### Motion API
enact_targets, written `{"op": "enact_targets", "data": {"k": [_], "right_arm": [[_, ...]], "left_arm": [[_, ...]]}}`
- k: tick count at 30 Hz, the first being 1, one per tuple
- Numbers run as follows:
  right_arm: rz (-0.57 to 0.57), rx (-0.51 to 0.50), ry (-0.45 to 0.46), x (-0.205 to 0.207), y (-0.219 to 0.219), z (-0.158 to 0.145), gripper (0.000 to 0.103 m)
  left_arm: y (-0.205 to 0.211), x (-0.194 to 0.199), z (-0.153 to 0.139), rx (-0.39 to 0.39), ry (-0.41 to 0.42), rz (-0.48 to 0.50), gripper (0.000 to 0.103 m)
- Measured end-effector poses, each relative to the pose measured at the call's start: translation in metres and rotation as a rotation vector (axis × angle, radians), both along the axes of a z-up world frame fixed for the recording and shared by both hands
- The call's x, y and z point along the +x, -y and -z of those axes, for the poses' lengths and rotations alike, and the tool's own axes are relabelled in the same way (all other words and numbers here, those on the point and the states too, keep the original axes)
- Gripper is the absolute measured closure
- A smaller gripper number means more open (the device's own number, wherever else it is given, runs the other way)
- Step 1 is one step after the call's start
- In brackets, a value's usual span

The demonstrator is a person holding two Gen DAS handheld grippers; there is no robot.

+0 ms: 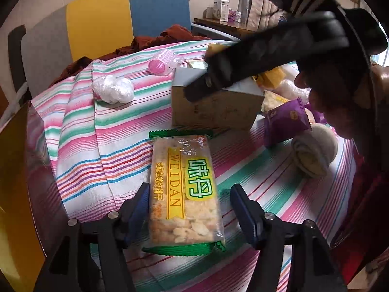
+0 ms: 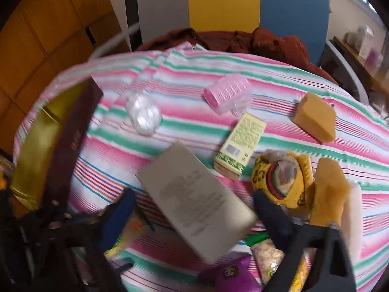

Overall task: Organize objects
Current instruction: 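Grasp the yellow cracker pack with the left tool while the right tool grasps the white box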

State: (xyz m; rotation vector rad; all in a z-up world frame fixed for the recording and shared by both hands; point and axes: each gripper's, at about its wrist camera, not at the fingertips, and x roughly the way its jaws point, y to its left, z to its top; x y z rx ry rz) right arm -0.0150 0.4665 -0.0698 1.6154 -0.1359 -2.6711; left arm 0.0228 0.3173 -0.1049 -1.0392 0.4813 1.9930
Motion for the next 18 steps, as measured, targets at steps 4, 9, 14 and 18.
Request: {"op": "enact_targets", "data": {"k": [4,9,14,18], "right_arm": [[-0.042,0.005,-0.002,0.003,0.006,0.000,0.052],[-0.062,-0.031,-0.018,0.005,0.007,-0.002,0.052],[-0.056,-0.127,-0.090,0.012,0.000,-0.019,0.052],[-0.031,-0.175,-0.128,0.017,-0.005,-0.028,0.052]], "left_arm": [[0.001,0.000,-0.003,0.000,-0.010,-0.014,0.054],[0.003,0.004,-0.006,-0.003,0.001,-0.010,0.054],[0.011,0.016,-0.023,0.016,0.009,0.011,0.054],[0.028,0.024,-0.052,0.067,-0.025,0.008,0.054]]}}
